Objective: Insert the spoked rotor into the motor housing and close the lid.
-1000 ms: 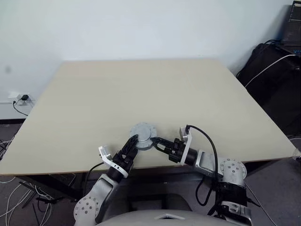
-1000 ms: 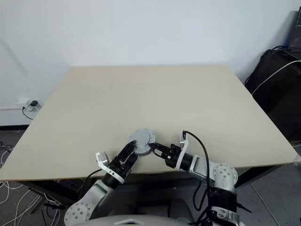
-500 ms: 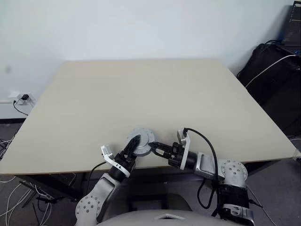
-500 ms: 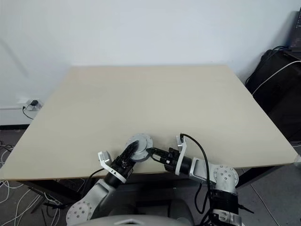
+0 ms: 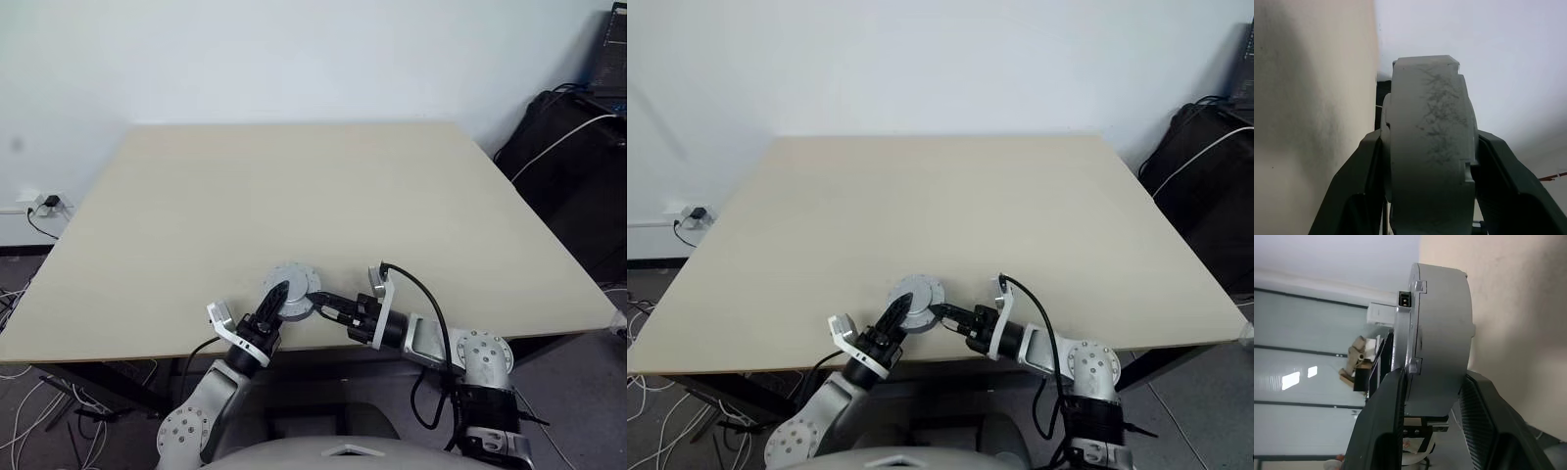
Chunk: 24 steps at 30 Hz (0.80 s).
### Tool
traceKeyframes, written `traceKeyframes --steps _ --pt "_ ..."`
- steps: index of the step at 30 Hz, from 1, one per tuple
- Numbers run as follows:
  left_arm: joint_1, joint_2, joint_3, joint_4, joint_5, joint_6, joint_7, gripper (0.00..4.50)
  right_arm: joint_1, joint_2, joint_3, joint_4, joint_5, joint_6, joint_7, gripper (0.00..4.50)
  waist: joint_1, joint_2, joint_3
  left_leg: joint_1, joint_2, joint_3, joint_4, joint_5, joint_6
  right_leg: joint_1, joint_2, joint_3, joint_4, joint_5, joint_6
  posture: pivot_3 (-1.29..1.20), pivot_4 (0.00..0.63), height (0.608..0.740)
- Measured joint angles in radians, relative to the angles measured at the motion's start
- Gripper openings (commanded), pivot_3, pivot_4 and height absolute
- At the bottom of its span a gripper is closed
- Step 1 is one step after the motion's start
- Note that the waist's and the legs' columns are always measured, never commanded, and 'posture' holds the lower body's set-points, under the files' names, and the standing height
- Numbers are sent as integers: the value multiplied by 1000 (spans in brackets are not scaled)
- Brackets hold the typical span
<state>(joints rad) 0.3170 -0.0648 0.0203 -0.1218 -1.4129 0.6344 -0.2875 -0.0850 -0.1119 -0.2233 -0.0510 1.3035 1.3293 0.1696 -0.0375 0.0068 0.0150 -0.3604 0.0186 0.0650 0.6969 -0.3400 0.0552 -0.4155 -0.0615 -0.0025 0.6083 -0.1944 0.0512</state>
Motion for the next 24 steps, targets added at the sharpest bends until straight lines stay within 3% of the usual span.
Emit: traceKeyframes --steps 7,15,24 --pt "0 0 0 6 19 -2 3 2107 13 -32 0 -10 -3 -18 5 4488 1 -2 1 0 0 0 0 0 0 0 0 0 0 0 0 0 0 740" --pt "-3 0 2 6 69 -43 7 2107 62 -117 37 -114 -71 -51 6 4500 1 -2 1 0 0 0 0 0 0 0 0 0 0 0 0 0 0 740" --pt "-260 -4 95 123 159 -180 78 2107 139 -201 272 -255 -555 -481 105 4500 8 -4 2 0 -2 0 0 0 -1 1 0 0 0 0 1 0 0 740"
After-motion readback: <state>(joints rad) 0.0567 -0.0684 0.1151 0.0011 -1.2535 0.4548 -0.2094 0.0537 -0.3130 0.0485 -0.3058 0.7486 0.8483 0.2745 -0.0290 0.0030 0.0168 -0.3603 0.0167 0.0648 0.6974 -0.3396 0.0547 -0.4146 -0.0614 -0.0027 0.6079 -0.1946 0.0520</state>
